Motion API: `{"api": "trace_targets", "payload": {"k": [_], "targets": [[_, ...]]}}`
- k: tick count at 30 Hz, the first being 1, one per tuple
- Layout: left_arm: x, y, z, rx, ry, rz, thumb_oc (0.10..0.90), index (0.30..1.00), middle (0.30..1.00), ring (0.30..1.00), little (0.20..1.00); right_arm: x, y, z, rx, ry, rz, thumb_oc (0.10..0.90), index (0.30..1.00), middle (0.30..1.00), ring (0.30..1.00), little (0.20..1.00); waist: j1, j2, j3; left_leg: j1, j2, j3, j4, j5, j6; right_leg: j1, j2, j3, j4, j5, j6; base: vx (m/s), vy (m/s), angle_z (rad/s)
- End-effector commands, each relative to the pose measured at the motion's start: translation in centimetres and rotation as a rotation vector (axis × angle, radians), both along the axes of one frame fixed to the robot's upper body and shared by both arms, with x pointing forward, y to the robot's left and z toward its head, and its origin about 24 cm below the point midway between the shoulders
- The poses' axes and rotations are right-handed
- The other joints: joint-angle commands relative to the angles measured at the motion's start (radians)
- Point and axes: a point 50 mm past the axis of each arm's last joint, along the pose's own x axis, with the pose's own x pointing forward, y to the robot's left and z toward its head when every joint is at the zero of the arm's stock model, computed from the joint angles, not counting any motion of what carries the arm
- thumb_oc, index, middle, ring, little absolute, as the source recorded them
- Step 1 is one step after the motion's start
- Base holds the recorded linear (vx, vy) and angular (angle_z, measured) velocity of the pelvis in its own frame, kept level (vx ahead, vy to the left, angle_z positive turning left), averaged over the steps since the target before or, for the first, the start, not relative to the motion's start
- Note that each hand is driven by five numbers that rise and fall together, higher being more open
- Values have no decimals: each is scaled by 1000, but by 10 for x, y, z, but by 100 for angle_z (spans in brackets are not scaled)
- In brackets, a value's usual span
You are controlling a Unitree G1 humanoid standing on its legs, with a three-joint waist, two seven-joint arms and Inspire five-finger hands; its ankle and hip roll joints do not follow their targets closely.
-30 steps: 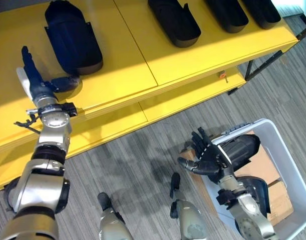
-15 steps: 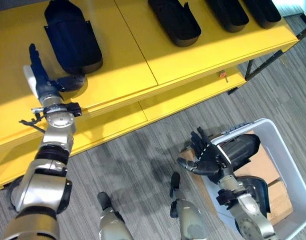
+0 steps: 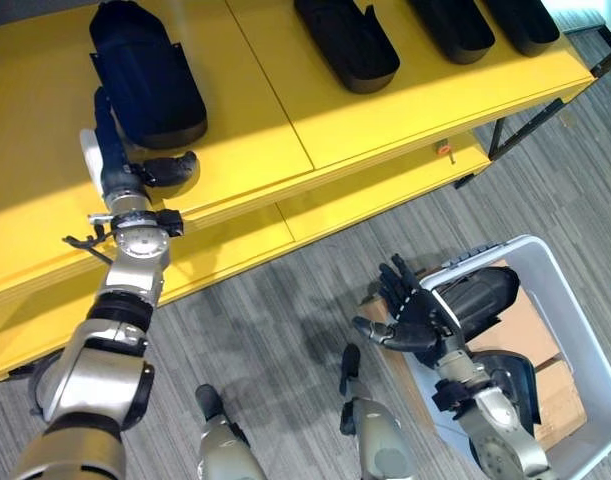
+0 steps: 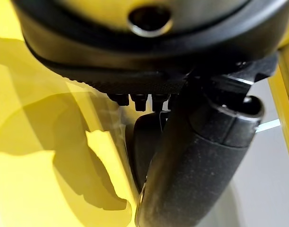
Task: Move parts from the plastic box to the shelf.
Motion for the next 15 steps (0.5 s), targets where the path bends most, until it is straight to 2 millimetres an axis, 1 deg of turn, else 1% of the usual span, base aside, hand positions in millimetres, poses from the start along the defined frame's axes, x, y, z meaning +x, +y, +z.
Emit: {"api": "trace_targets", "payload": {"k": [1, 10, 15], "targets": [[6, -23, 9, 49, -27, -123, 900, 1000, 1000, 1000, 1000, 7, -7, 62, 52, -307, 18, 900, 1000, 1000, 1000, 1000, -17, 2, -4, -59, 19, -60, 79, 17, 10, 25, -103, 0, 102, -49, 88, 0, 0, 0], [6, -21, 6, 40, -22, -115, 900, 1000, 1000, 1000, 1000, 6, -8, 61, 45, -304, 19, 900, 1000, 1000, 1000, 1000, -15, 7, -4, -59, 18, -59, 78, 18, 10, 26, -106, -2, 103, -48, 88, 0, 0, 0], [6, -17, 5, 32, -14, -96, 900, 1000, 1000, 1000, 1000, 6, -9, 61, 46, -303, 19, 900, 1000, 1000, 1000, 1000, -15, 6, -4, -60, 19, -57, 81, 17, 11, 25, -108, 1, 105, -48, 88, 0, 0, 0]]}}
